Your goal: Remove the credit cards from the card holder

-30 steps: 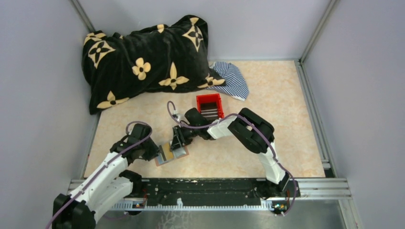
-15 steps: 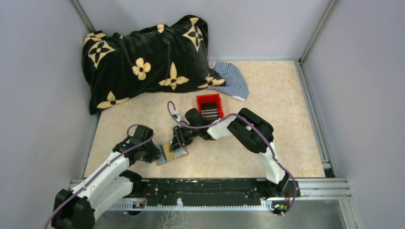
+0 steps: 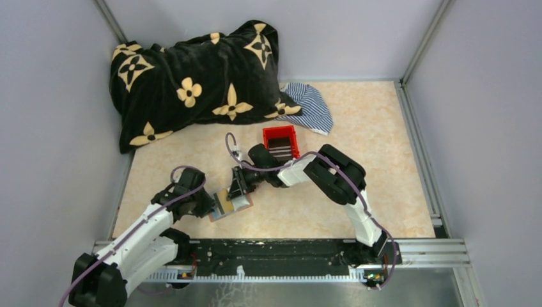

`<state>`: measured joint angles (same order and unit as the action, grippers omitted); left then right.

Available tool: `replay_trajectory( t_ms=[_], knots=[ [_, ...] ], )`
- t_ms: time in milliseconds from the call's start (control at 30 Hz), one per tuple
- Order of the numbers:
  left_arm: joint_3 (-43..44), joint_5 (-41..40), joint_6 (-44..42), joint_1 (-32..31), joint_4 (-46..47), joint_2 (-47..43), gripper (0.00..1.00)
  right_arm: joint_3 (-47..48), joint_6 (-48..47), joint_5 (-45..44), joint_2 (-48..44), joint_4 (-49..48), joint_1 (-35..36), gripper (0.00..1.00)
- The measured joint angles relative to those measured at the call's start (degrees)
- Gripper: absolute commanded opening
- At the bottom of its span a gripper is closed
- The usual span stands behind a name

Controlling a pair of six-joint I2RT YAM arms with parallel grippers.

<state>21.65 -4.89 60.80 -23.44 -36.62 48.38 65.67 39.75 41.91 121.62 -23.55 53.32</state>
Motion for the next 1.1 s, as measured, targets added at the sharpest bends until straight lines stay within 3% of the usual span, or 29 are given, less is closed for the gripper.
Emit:
replay_trajectory(
  t_ms=[167, 300, 400, 467, 533, 900, 1100],
  knots=[
    [-0.13, 0.04, -0.15, -0.04, 1.07, 0.28, 0.33, 0.04, 0.85, 0.26, 1.77, -0.59, -0.46, 0.19],
    [-0.17, 0.13, -0.33, -0.04, 1.16, 0.28, 0.33, 0.15, 0.92, 0.94, 2.16, -0.96, -0.48, 0.29],
    [-0.24, 0.20, -0.46, -0.04, 1.38, 0.26, 0.33, 0.15, 1.20, 1.95, 2.45, -1.92, -0.50, 0.31],
    [-0.26, 0.22, -0.59, -0.04, 1.46, 0.26, 0.33, 0.15, 1.66, 2.40, 2.64, -2.67, -0.52, 0.21],
    [-0.28, 0.24, -0.66, -0.04, 1.49, 0.20, 0.33, 0.15, 1.95, 2.45, 2.89, -3.02, -0.59, 0.01],
    [-0.76, 0.24, -0.85, -0.04, 1.64, -0.96, 0.37, -0.57, 2.47, 2.54, 3.37, -3.89, -1.38, 0.00],
    [-1.97, 0.44, -0.83, -0.07, 3.87, -2.60, 0.38, -3.52, -0.90, 0.72, -1.38, -0.35, -2.51, 0.00]
  ],
)
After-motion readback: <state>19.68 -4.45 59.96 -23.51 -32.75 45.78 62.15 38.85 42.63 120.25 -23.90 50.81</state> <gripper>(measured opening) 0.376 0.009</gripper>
